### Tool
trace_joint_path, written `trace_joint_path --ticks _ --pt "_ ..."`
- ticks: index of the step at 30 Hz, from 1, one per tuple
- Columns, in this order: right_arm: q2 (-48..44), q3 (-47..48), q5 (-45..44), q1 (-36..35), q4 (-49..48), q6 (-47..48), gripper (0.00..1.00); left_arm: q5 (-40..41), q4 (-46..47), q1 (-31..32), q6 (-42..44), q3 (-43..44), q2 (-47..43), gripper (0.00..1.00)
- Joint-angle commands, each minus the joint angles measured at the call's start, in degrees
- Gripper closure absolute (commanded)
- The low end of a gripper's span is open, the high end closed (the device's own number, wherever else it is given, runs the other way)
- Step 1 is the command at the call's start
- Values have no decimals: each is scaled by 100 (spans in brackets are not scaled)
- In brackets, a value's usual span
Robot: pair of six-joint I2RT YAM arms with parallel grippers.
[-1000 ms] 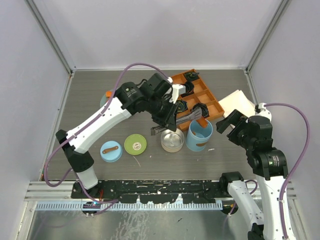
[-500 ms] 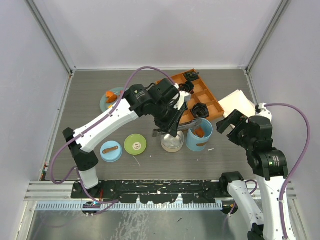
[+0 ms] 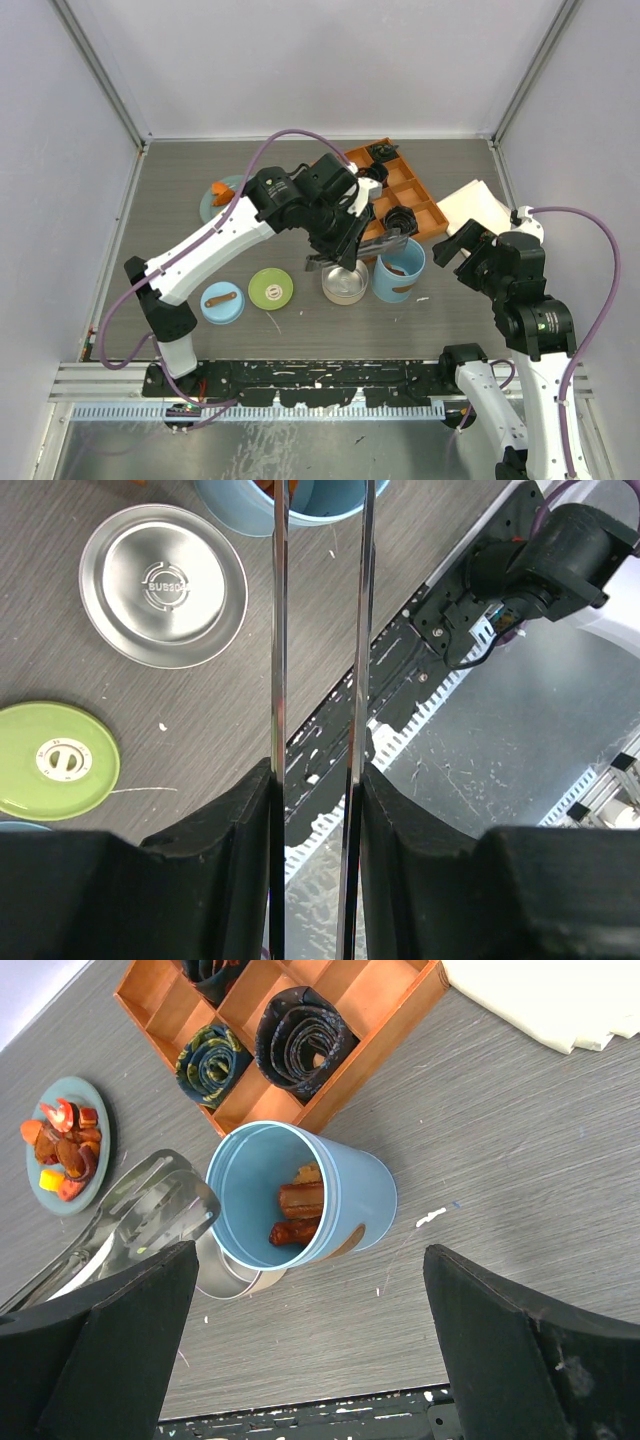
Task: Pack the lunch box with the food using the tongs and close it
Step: Place the fake food in the packing box, then pick up the fake food from the plate.
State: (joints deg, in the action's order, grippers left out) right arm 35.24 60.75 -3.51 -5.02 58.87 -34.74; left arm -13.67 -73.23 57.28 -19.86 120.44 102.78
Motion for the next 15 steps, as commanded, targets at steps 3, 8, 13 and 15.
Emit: trace_joint_path --ticks 3,8,13,15 --pt "11 93 -35 18 -192 -70 0 578 68 -44 114 231 -348 63" --pt "0 93 -52 18 -185 -70 0 676 156 -629 42 -44 -595 63" --pt "7 93 -88 19 -184 -57 0 326 397 -1750 16 -566 -965 63" --pt "16 94 -89 18 -185 -59 0 168 469 -2207 46 -758 -1055 62"
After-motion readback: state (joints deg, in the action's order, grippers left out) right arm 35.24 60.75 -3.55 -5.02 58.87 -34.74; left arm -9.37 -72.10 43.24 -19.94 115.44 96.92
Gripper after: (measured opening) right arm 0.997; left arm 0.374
